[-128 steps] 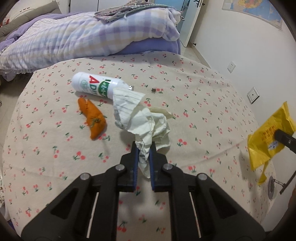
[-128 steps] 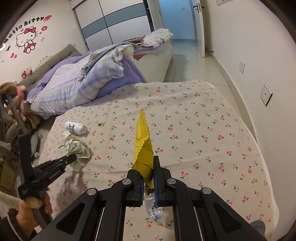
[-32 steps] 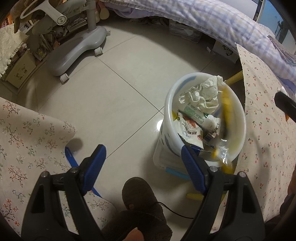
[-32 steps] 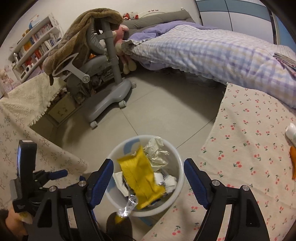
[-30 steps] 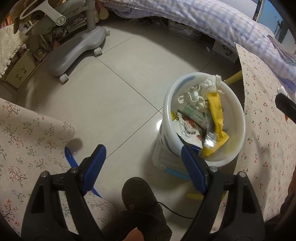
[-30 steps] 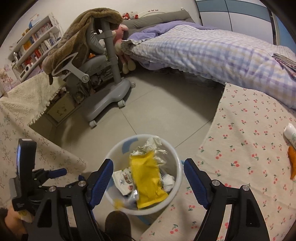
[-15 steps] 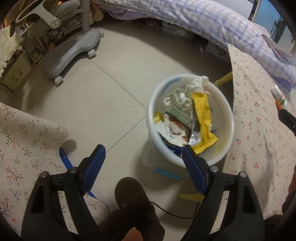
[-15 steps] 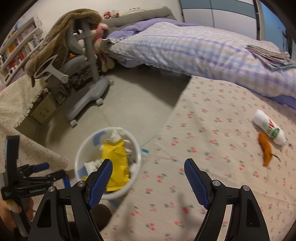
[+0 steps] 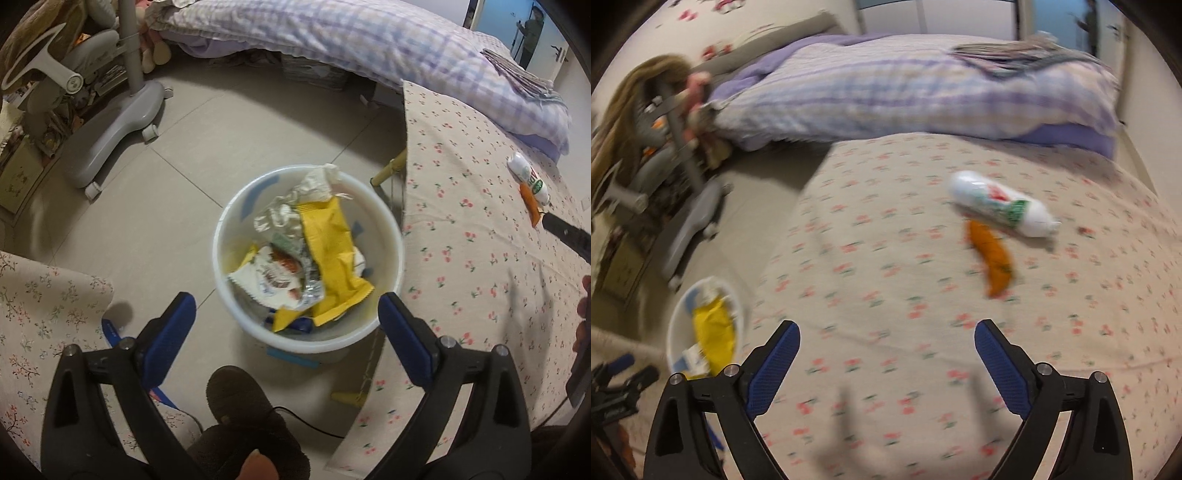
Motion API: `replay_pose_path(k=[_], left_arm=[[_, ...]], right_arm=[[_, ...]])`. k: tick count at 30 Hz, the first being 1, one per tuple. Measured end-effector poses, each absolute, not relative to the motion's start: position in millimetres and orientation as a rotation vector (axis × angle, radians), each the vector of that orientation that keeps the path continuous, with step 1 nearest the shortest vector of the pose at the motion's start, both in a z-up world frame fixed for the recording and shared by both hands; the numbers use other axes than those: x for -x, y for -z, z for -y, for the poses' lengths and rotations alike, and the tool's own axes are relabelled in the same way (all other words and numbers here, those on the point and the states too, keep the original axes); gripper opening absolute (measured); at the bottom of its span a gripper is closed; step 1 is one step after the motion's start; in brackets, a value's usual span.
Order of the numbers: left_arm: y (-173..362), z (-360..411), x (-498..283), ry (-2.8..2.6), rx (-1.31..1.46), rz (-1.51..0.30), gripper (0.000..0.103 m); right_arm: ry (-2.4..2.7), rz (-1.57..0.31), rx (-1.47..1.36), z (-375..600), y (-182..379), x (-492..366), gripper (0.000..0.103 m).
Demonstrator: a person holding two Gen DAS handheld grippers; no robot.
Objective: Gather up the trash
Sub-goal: 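Move both open tools back toward the white bottle on the bed, then grasp the orange peel with the right tool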
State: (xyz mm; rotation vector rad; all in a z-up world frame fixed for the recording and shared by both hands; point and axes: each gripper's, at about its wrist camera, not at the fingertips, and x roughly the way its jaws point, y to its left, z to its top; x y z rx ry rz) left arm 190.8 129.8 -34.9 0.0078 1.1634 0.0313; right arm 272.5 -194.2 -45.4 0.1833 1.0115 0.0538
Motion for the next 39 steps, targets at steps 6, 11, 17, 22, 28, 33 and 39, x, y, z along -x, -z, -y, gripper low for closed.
replay_pose_path(k=[6,11,17,22,28,33,39], left_arm=[[37,-113,-197,-0.025,-0.001,-1.181,0.099],[38,-101,-202,-0.012,0.001,-1.193,0.099],[43,-96,-208,-0.021,0.008,-1.211,0.099],[47,-94,-209,-0.031,0.016,-1.227,0.099],[50,-90,-207,-0.028,-0.012,-1.232,0.099],[50,-86,-206,-0.024,-0.024,-1.234,0.099],[45,-73,-205,-0.001,-0.029,-1.224,0.099]], right_arm=[[0.042,-0.998,-0.198,236,46,-288,0.098],[0.036,-1.019,-0.111,243,59,-305,0.098],[0.035,-1.070,-0.003,238,89,-323,0.097],[0.030,-1.090,-0.024,237,105,-333,0.091],[-0.001,-1.064,-0.013,231,102,-338,0.058],[-0.027,-1.096,-0.038,235,97,-334,0.026],[-0.031,-1.097,-0.087,258,82,-310,0.025]])
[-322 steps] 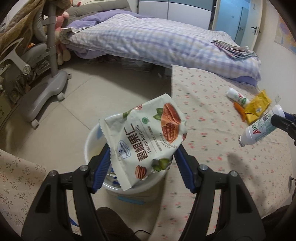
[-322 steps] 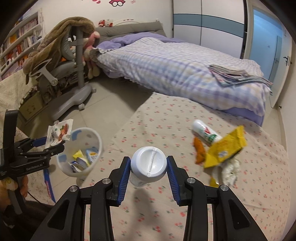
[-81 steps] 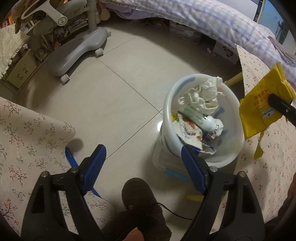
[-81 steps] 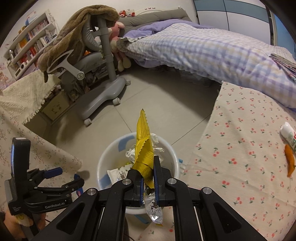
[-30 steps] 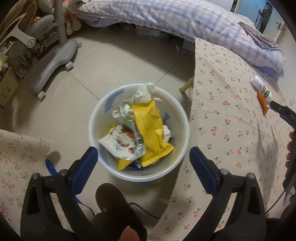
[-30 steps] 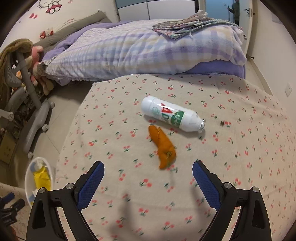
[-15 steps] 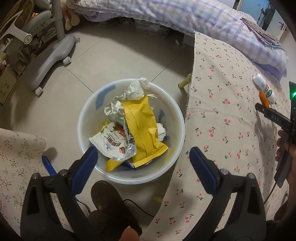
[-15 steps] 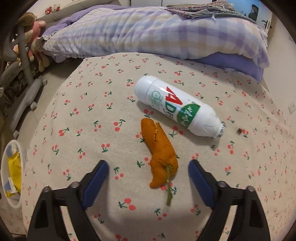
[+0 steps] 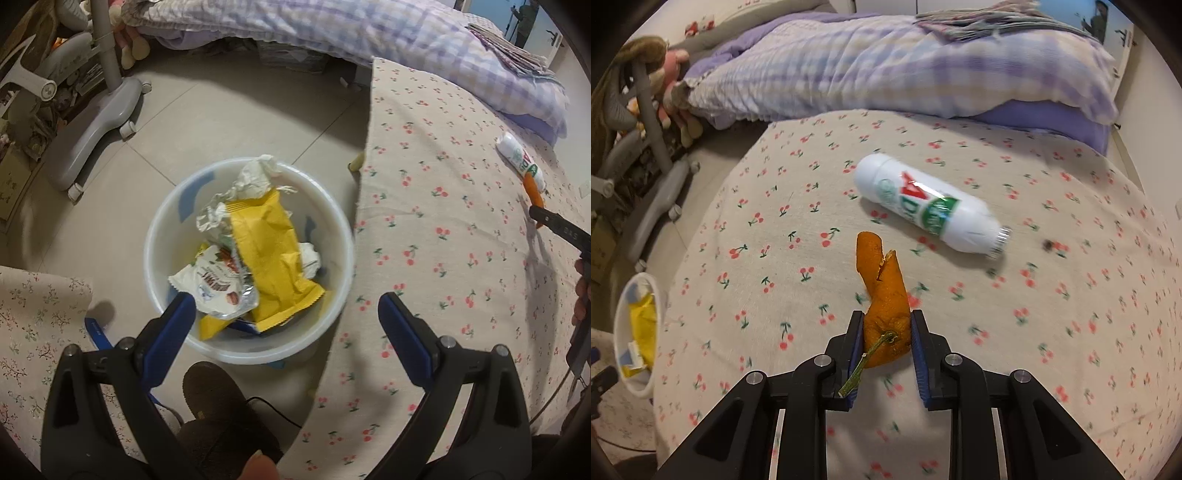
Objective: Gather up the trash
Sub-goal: 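Grasp the orange peel with the right tool, then grasp the white bottle with the left tool while the right tool holds the orange peel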
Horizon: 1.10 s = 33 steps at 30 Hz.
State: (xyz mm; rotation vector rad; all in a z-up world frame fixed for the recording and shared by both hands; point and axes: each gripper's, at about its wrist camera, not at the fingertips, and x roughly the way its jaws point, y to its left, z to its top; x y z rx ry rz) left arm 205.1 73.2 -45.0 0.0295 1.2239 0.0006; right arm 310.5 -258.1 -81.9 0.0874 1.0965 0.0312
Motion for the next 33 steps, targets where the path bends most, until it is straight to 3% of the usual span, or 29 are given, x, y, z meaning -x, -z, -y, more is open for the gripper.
replay_pose_path(k=[13,28,33], left_arm=[[31,35,-210,0.127,-0.089,-1.209,0.099],[30,193,-281,0.197,0.047,-1.223,0.099],[45,238,-311,0.184,0.045,-1.218,0.092]], right_arm=[[0.032,-1.110,-0.162,324,51,-244,0.025],[0.101,-1.137,-0.167,416,64,-195,0.025],[0.124,-1.151,-0.194,442,73,-189,0.025]])
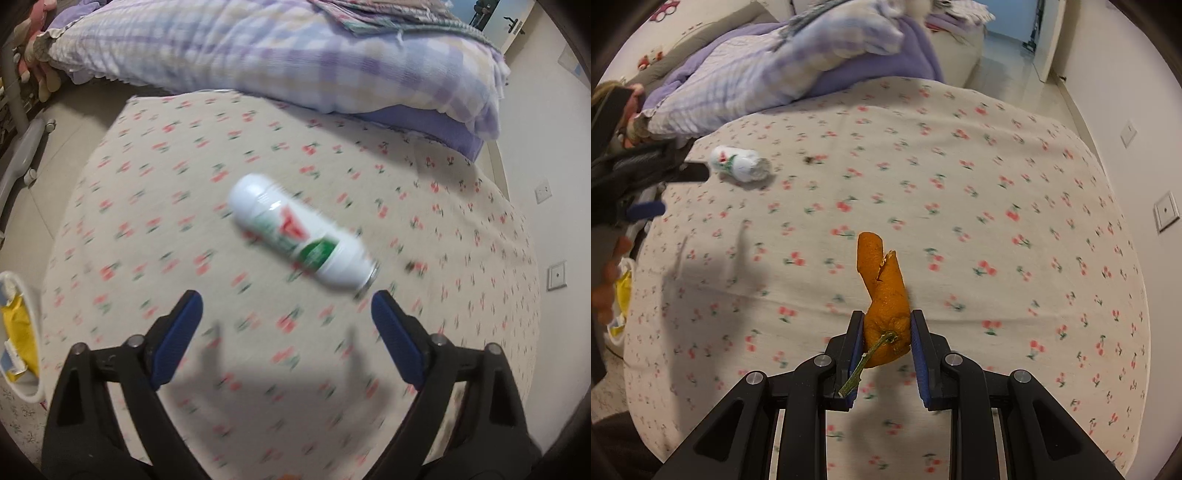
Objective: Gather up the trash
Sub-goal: 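Grasp the white bottle with the left tool while the right tool holds the orange peel, then carry the white bottle over the wastebasket and open the left tool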
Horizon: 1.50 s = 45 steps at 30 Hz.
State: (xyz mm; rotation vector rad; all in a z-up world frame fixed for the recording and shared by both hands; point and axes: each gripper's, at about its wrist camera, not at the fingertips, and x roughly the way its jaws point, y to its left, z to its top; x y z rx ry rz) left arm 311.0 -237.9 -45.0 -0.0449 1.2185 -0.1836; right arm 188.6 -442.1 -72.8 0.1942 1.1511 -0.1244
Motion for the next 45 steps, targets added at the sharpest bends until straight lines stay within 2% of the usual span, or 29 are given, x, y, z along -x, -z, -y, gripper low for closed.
replay_pose_path(k=[2,7,11,14,27,38,45], left_arm=[[52,249,-321,0.166,0.067,-1.221,0.091],[69,268,-340,0.135,0.090,-1.235,0.078],[75,271,-342,0.128,0.045,-1.240,0.053],[75,263,-341,0.151,0.032,-1.241,0.047],[55,191,-277,0.278,-0.084,-1.220,0.043],[22,116,-223,0.360,-0.020,-1.180,0.040],[28,70,-190,0.368,-0.003,-1.181,0.040]], right_arm=[[0.126,-1.145,-0.203,450,72,-187,0.025],[0.139,-1.168,-0.211,463,82,-186,0.025],[0.134,-1.183,-0.212,463,87,-186,0.025],[0.131,-1.182,-0.203,460,85,-187,0.025],[0.064,-1.136,-0.145,409,59,-186,0.025],[-0.019,-1.098,-0.113,362,34,-177,0.025],[-0.045,-1.096,-0.088,343,32,-171,0.025]])
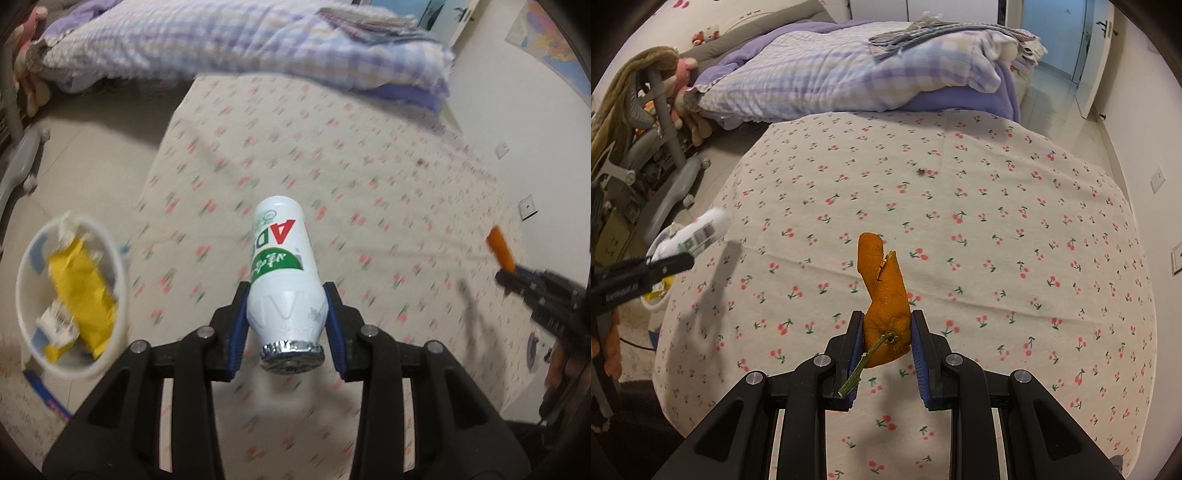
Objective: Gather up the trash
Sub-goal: 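Carry the white bottle over the wastebasket and open the left tool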
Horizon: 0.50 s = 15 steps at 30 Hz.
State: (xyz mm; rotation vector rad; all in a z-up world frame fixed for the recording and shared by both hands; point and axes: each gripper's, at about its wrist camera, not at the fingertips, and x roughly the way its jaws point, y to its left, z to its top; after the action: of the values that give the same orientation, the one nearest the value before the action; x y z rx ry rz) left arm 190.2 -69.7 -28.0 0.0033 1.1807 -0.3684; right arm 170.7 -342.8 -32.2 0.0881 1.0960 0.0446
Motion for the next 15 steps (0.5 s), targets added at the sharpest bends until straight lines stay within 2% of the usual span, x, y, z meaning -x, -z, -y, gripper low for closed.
replay_pose_path(k=[15], left_arm=[[11,-45,-176,0.262,0.073,-1.106,0.040]], right_arm=[[-0.112,-1.114,-0.031,284,36,-195,0.025]])
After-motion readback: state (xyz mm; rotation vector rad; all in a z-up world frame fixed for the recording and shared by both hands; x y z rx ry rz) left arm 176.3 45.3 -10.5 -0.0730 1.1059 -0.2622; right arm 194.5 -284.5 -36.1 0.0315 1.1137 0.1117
